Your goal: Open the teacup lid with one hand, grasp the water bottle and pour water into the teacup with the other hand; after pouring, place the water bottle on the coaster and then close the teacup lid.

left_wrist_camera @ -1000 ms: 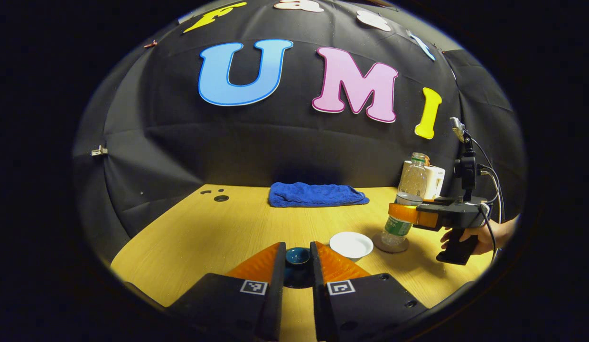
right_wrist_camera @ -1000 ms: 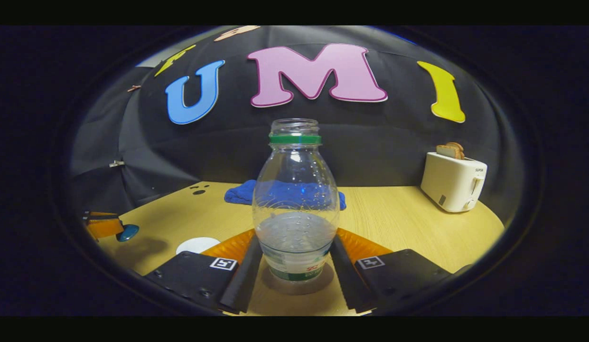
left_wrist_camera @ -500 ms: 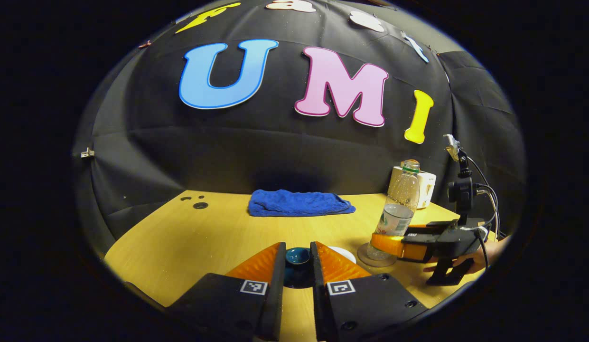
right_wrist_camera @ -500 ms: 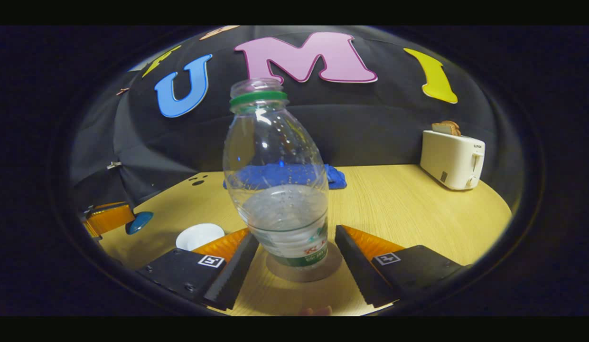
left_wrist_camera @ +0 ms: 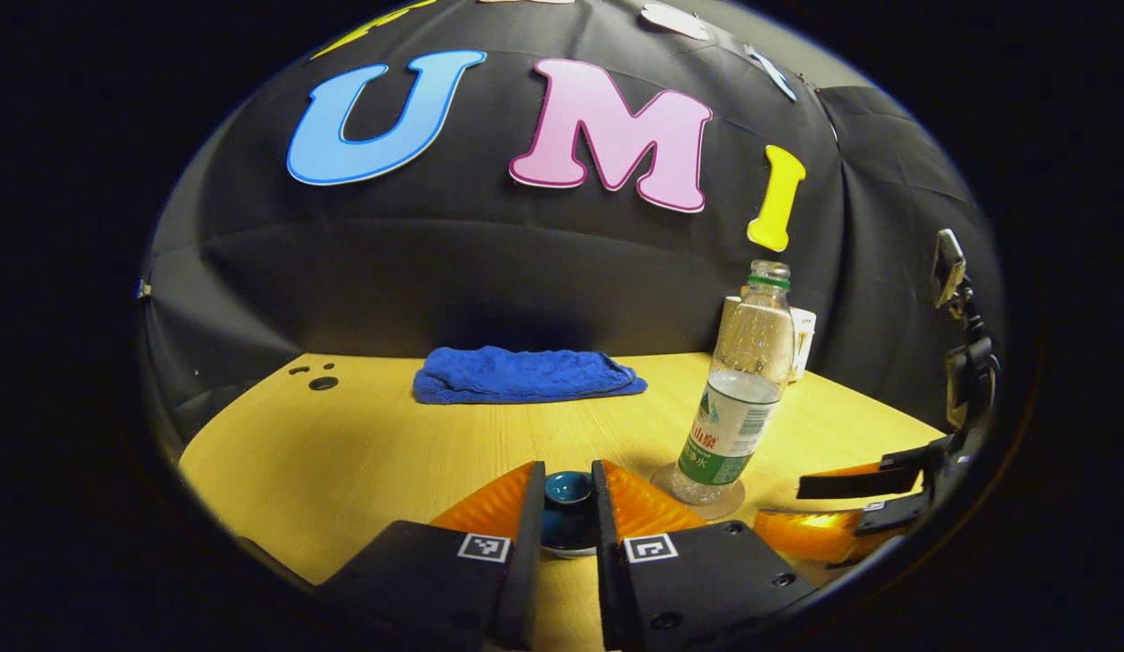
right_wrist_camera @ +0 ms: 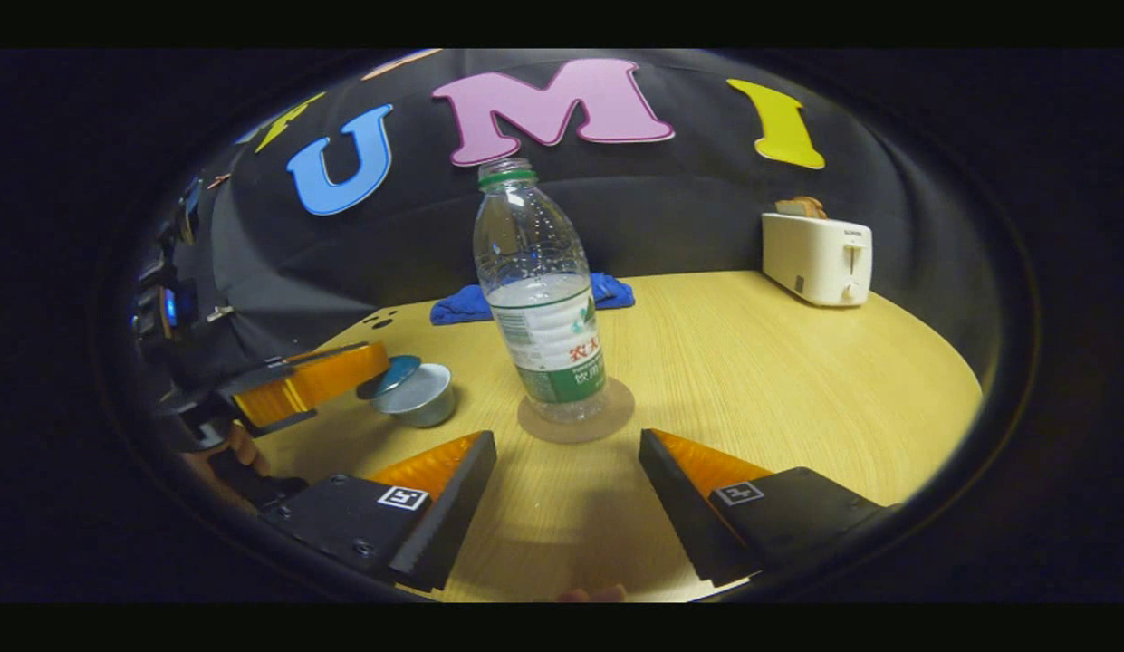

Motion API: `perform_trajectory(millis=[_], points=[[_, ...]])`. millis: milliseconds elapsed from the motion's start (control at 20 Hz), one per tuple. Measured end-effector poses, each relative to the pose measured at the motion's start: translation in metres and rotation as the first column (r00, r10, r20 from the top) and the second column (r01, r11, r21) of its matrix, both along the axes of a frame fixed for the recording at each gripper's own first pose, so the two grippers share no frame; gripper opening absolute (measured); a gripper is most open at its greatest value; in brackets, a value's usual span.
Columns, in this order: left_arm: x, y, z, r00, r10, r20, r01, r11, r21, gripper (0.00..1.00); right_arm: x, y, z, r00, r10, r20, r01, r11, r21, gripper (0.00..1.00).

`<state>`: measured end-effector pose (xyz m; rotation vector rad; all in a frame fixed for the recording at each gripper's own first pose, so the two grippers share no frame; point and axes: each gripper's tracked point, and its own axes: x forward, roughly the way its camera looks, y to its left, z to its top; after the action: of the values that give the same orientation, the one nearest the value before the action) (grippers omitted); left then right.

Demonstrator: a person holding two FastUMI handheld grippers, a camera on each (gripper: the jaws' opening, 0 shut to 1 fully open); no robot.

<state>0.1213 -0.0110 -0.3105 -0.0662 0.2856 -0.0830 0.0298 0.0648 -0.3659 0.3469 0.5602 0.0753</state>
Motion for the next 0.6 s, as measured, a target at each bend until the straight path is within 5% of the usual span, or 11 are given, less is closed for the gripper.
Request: perform_trajectory(millis=[200,300,400,600], points=[[0.007,-0.004,-0.01,1.0,-0.006,-0.013,0.006,1.0,0.027,0.28,-0.006,-0.012,0.006,1.0,-0.026,-0.003,0.027,1.0,0.011,0.98],[0.008,-0.007,-0.012,1.0,-0.017,-0.015,0.017,0.999,0.044,0.36,-0.006,-0.019,0.006,0.999,-0.045,-0.011,0.045,0.999,0.024,0.98],[0.007,-0.01,-0.016,0.999,-0.025,-0.032,0.027,0.997,0.07,0.3,-0.002,-0.025,0.012,0.998,-0.059,-0.012,0.059,0.998,0.025,0.98],[0.001,-0.015,-0.013,0.999,-0.027,-0.046,0.032,0.995,0.091,0.57,0.004,-0.034,0.021,0.998,-0.066,-0.002,0.066,0.998,0.018,0.98]])
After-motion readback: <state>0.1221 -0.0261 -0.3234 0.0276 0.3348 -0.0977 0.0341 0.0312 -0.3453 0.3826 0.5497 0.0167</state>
